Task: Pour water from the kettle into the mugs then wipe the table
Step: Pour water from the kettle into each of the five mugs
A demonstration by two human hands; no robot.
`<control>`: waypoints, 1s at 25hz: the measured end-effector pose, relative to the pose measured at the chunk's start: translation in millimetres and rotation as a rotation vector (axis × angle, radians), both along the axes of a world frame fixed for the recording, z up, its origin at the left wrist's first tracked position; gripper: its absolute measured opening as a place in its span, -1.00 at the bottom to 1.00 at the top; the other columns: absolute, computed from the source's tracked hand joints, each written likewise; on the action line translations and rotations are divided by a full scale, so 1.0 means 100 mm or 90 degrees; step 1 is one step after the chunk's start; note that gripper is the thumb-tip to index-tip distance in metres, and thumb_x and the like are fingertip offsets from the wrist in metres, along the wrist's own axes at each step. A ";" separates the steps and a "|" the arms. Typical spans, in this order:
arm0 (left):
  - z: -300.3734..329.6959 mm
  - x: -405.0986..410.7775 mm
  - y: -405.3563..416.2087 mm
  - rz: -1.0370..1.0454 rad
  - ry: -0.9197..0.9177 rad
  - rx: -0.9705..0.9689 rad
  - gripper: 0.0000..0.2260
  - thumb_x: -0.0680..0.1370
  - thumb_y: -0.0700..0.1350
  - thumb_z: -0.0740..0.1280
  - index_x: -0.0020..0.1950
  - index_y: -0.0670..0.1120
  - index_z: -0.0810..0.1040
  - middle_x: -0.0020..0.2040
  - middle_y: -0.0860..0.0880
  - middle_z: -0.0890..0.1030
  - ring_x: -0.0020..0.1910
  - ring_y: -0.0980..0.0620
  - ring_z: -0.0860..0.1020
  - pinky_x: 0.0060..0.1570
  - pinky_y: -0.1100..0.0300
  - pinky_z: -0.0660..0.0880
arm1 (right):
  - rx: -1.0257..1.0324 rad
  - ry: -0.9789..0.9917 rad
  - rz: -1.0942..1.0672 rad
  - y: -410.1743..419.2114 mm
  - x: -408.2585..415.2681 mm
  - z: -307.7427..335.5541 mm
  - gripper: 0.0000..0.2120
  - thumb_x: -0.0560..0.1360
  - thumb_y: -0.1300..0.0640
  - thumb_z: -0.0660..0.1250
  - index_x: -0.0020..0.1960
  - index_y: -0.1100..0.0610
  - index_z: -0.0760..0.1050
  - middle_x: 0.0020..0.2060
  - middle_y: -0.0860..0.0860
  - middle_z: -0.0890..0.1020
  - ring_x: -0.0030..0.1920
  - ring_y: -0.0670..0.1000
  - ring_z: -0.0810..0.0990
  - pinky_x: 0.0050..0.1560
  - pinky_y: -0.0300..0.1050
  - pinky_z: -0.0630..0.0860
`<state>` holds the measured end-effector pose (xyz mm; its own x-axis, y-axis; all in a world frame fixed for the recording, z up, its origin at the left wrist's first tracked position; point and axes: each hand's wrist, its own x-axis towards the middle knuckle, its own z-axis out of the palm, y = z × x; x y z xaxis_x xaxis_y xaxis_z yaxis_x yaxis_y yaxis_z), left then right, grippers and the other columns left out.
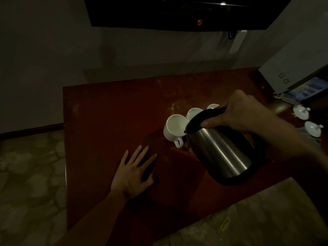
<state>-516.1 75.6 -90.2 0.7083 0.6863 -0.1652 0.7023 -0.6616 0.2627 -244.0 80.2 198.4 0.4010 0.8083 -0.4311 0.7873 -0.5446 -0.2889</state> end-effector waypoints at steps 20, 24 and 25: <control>-0.04 0.00 -0.01 -0.002 -0.004 0.036 -0.41 0.62 0.33 0.00 0.63 0.20 0.03 0.65 -0.01 -0.02 0.63 -0.05 -0.12 0.51 -0.20 -0.17 | -0.005 -0.008 0.001 0.05 0.06 -0.01 -0.34 0.15 -0.26 0.61 0.11 0.12 0.69 -0.21 0.01 0.63 -0.14 -0.01 0.61 -0.19 -0.12 0.55; -0.03 0.01 0.00 0.003 -0.016 0.035 -0.41 0.61 0.34 -0.04 0.63 0.21 0.00 0.65 0.01 -0.08 0.62 -0.04 -0.19 0.51 -0.19 -0.24 | -0.007 -0.005 0.007 0.05 0.08 -0.02 -0.37 0.18 -0.22 0.62 0.11 0.13 0.70 -0.20 0.01 0.67 -0.17 -0.02 0.64 -0.20 -0.14 0.57; -0.02 0.01 0.00 0.004 -0.015 0.039 -0.41 0.62 0.34 -0.03 0.63 0.21 0.01 0.65 0.00 -0.06 0.62 -0.05 -0.17 0.51 -0.20 -0.22 | -0.006 -0.008 0.008 0.06 0.08 -0.02 -0.40 0.19 -0.22 0.62 0.10 0.12 0.71 -0.21 0.02 0.67 -0.17 -0.02 0.65 -0.21 -0.14 0.57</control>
<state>-515.5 75.2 -92.4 0.7073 0.6988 -0.1067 0.7006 -0.6727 0.2382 -235.8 86.1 196.4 0.3966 0.8094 -0.4332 0.7978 -0.5373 -0.2735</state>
